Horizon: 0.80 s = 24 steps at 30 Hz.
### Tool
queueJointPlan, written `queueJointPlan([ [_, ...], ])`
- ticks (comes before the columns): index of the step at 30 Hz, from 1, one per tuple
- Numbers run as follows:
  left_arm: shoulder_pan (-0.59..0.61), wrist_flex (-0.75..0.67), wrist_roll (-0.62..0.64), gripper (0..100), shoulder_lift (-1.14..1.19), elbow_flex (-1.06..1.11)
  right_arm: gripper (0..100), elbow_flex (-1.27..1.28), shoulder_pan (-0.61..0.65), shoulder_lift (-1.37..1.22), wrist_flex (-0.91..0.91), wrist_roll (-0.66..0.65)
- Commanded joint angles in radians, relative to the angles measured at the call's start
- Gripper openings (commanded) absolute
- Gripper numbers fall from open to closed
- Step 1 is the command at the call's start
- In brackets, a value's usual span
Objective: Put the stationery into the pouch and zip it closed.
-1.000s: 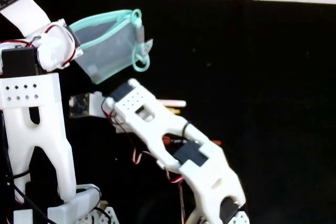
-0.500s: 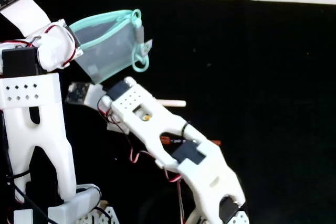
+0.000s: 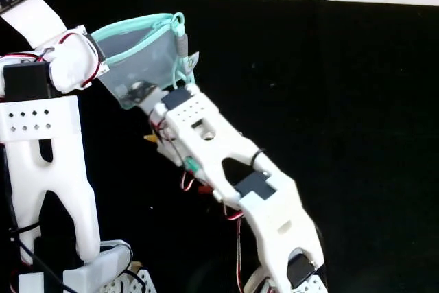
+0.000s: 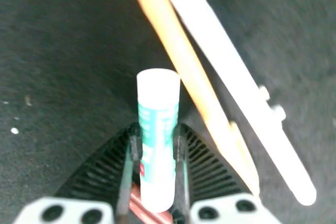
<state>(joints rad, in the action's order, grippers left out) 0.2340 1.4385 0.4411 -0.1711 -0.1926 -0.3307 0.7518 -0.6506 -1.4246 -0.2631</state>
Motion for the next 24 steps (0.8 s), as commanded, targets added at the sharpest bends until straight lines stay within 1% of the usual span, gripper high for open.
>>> queueJointPlan([
  [1, 0.001, -0.006, 0.005, 1, 0.005, 0.016, 0.6, -0.001, -0.074, 0.002, -0.047, 0.057],
  [15, 0.001, -0.006, 0.005, 1, 0.007, 0.016, 0.6, -0.004, -0.314, 0.008, -0.11, 0.216],
  [24, -0.001, -0.006, 0.005, 1, 0.007, 0.016, 0.6, 0.005, -0.455, 0.225, -0.105, 0.275],
])
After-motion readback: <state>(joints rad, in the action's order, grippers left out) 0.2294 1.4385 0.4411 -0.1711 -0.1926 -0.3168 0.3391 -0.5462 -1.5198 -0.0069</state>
